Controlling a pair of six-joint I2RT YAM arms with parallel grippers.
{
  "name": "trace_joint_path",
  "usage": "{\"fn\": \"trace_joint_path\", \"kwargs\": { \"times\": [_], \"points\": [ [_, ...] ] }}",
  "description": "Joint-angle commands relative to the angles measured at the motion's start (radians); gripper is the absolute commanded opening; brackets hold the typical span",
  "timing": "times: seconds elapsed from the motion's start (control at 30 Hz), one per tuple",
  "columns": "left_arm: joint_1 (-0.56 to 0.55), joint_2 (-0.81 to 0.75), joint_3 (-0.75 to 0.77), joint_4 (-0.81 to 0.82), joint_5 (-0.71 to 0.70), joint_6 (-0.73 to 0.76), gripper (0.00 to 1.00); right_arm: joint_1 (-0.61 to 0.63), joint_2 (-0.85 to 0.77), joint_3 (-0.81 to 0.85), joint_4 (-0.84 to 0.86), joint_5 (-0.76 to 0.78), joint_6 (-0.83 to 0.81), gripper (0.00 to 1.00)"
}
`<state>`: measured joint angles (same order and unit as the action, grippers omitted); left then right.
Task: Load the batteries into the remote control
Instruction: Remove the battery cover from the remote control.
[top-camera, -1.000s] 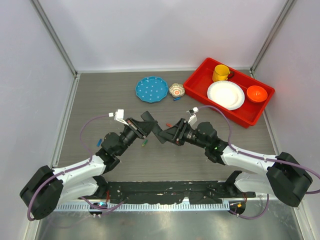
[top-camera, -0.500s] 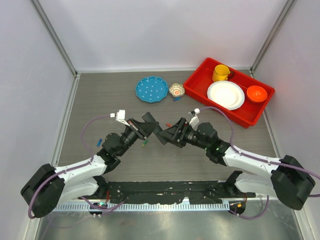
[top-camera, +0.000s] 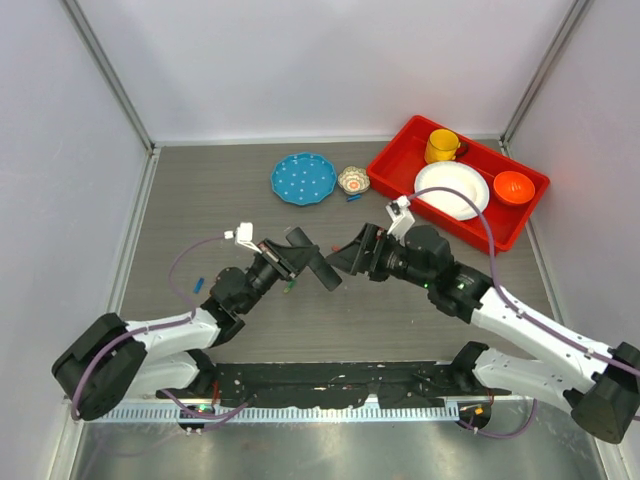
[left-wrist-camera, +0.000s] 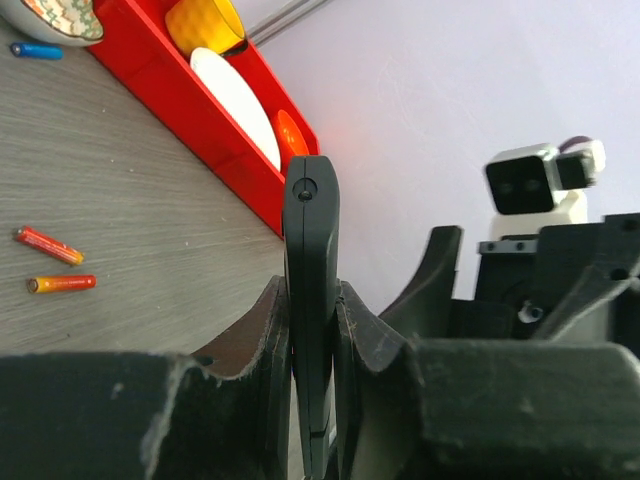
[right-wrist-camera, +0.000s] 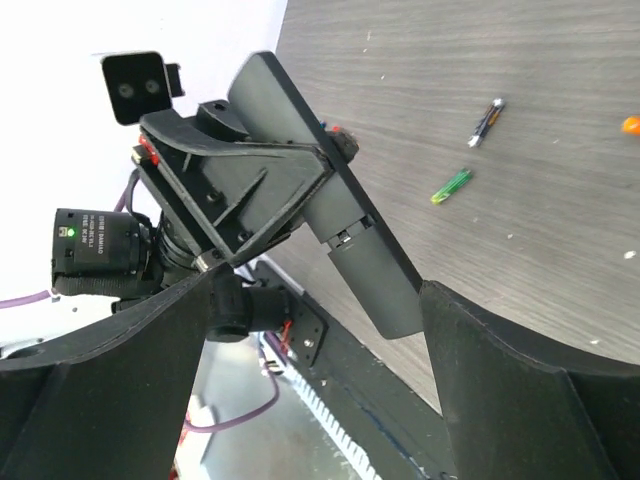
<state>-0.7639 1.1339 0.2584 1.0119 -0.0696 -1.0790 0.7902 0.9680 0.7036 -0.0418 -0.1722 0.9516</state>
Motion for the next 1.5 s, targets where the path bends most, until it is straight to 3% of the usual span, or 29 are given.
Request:
{"fn": "trace_joint_path", "kwargs": {
  "times": [0.0,0.3,0.63,0.93,1.47],
  "points": [
    [0.003,0.052,-0.019,0.158,-0.027,-0.085,0.0,0.003,-0.063,0.086,-0.254,0.1,-0.161,0.9],
    [0.003,0.2,-0.035,0.367,0.004,-0.203,0.0,0.001,-0.015,0.266,-0.506,0.258,-0.376,0.91],
    [0.005,0.325,0.015,0.456,0.067,-0.26,0.0,0.063,0.021,0.358,-0.694,0.26,-0.571,0.9],
    [0.005,0.379,0.031,0.499,0.067,-0.285,0.0,0.228,0.142,0.418,-0.702,0.407,-0.594,0.9],
    [0.003,0.391,0.031,0.534,0.102,-0.285,0.0,0.253,0.296,0.442,-0.661,0.361,-0.608,0.8]
  ]
}}
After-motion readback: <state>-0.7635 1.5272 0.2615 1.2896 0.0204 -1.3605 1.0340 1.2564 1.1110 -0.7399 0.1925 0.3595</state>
